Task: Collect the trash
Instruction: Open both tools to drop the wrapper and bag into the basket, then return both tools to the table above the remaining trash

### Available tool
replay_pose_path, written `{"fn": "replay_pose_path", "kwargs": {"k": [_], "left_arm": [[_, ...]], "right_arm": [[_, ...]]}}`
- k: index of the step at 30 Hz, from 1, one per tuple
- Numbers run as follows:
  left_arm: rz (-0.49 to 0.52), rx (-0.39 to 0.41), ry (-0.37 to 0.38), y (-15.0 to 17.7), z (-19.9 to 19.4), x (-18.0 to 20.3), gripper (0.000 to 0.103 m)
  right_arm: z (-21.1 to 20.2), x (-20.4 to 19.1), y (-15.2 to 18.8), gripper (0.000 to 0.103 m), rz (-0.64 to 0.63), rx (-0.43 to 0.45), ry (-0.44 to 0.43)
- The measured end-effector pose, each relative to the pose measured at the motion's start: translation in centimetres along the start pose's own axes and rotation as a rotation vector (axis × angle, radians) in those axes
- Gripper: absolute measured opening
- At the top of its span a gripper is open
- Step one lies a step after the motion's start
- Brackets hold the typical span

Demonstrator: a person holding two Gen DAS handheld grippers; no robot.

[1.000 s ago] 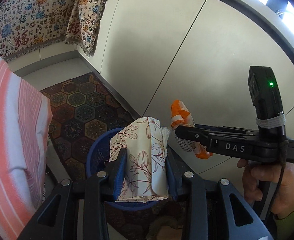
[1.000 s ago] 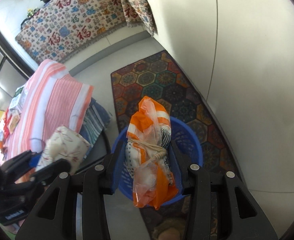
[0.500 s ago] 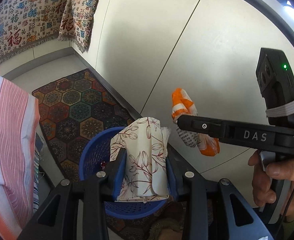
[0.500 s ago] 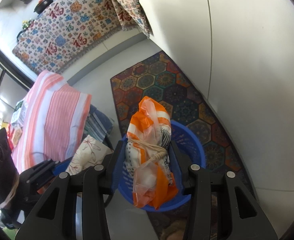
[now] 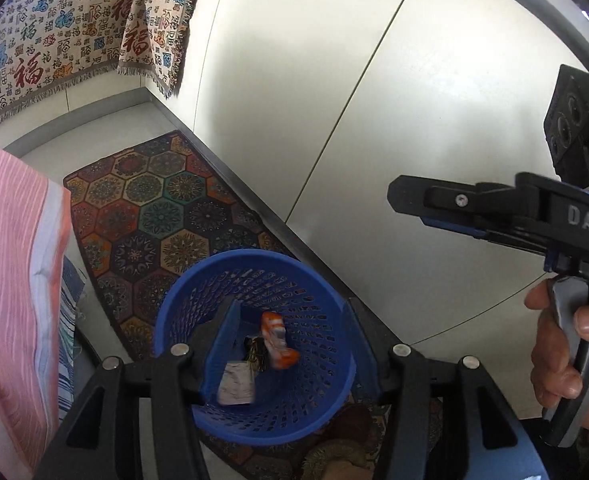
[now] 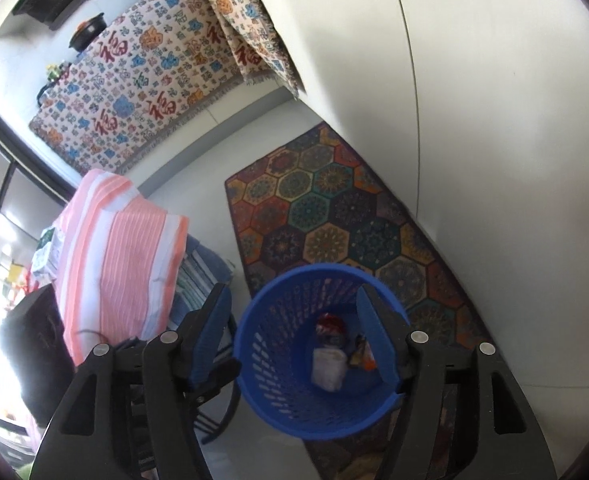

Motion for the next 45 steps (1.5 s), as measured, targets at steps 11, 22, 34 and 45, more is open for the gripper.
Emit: {"fn": "replay_pose_path", "kwargs": {"k": [11, 22, 34, 45], "left_arm": [[-0.005, 0.07, -0.028, 4.9, -9.5, -1.6, 0.055], [-0.105, 0.208, -0.165, 9.0, -23.2, -10.8, 0.055], [-0.313, 0.293, -0.546, 13.9, -33.3, -26.7, 0.055], [-0.335, 0.336, -0.579, 12.5, -33.3, -27.8, 0.064]], "right_arm": [[-0.6, -3.1, -0.9, 0.076, -0.122, 0.042, 0.091], [-0.6, -19.1, 0.3, 0.08, -0.464, 0.155, 0.032], [5.4, -37.7, 8.1, 0.083, -0.781, 0.02, -0.077], [5.9, -37.3, 8.7, 0.094, -0.754, 0.042, -0.115]]}}
Point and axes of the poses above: each gripper's, at about its wrist camera, not at the fingertips, and z roughly the way its jaws point, x to its right, y to its underside, the point moved 7 cm from there along z, roughly the way its jaws point, and after that the axes turned 12 degrees about -z, right-handed, at the moved point
